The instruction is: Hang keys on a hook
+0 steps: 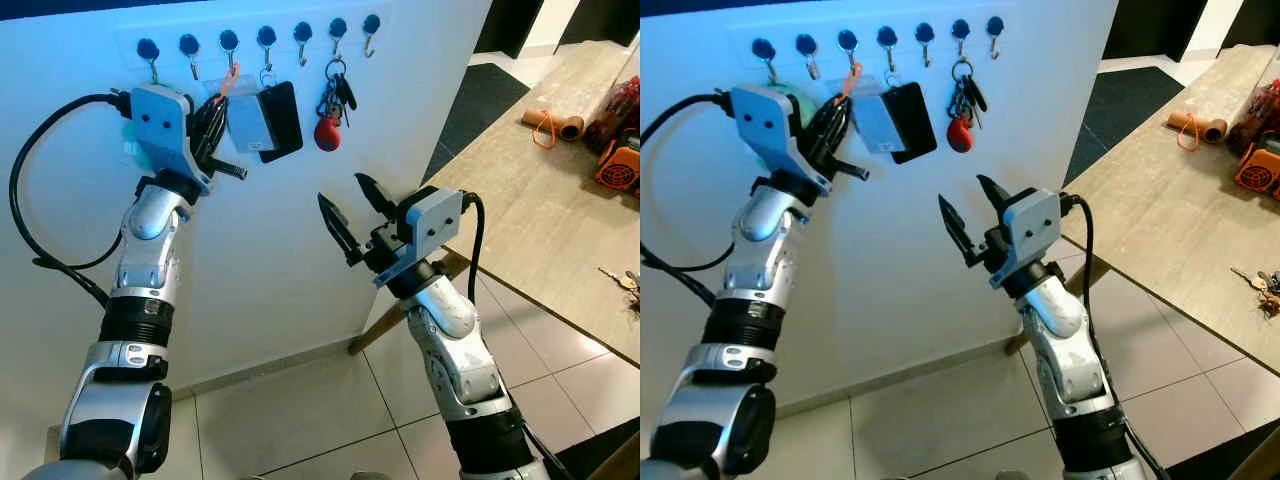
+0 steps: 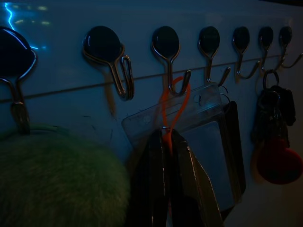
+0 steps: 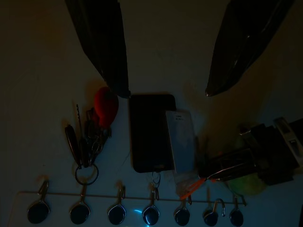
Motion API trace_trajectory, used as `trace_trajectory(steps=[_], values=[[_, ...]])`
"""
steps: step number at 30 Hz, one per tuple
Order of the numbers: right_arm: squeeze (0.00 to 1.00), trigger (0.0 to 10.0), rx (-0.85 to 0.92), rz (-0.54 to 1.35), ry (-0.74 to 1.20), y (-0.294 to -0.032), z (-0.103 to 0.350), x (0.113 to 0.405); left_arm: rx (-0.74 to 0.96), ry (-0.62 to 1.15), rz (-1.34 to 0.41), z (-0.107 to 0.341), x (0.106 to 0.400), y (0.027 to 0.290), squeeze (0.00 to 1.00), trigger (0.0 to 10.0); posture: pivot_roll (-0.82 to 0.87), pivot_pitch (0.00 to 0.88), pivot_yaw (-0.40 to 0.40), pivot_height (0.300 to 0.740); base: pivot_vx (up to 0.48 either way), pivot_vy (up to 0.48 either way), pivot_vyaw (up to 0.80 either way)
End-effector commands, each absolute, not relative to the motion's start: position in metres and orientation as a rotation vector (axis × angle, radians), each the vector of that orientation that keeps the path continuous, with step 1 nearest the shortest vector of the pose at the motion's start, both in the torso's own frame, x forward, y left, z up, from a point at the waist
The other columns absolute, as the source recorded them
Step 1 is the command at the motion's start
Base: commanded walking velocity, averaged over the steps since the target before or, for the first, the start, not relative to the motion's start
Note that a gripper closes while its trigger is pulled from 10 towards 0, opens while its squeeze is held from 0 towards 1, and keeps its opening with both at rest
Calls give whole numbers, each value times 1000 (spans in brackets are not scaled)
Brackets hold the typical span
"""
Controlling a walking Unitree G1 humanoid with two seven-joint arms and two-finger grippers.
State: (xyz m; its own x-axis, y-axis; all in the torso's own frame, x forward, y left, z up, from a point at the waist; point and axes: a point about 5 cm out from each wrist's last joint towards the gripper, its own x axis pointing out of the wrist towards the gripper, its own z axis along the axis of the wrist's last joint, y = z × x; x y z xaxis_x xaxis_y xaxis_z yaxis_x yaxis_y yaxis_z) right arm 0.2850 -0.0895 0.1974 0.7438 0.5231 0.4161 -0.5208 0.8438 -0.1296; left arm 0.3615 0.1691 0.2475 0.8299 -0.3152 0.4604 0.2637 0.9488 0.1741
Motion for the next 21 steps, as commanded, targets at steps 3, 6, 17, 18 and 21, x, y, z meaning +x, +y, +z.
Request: trace_trajectory(steps=[3, 6, 17, 18, 21], values=[[0, 10000, -7, 578, -468, -89, 201, 284, 76, -586, -326, 256, 356, 169, 0, 10000, 20, 76, -22, 740, 0, 0, 0], [0, 10000, -7, 579, -469, -89, 202, 284, 59, -620, -348, 259, 353, 167, 0, 10000, 22, 75, -24, 740, 0, 0, 0], [0, 10000, -7, 582, -466, -89, 201, 284, 83, -596, -351, 254, 355, 166, 0, 10000, 19, 77, -23, 740, 0, 0, 0], [0, 10000, -7, 582, -465, -89, 201, 284, 84, -596, -352, 254, 355, 166, 0, 10000, 19, 77, -23, 740, 0, 0, 0], [0, 10000, -9, 581, -462, -89, 200, 284, 88, -594, -359, 253, 355, 166, 0, 10000, 18, 79, -22, 740, 0, 0, 0]])
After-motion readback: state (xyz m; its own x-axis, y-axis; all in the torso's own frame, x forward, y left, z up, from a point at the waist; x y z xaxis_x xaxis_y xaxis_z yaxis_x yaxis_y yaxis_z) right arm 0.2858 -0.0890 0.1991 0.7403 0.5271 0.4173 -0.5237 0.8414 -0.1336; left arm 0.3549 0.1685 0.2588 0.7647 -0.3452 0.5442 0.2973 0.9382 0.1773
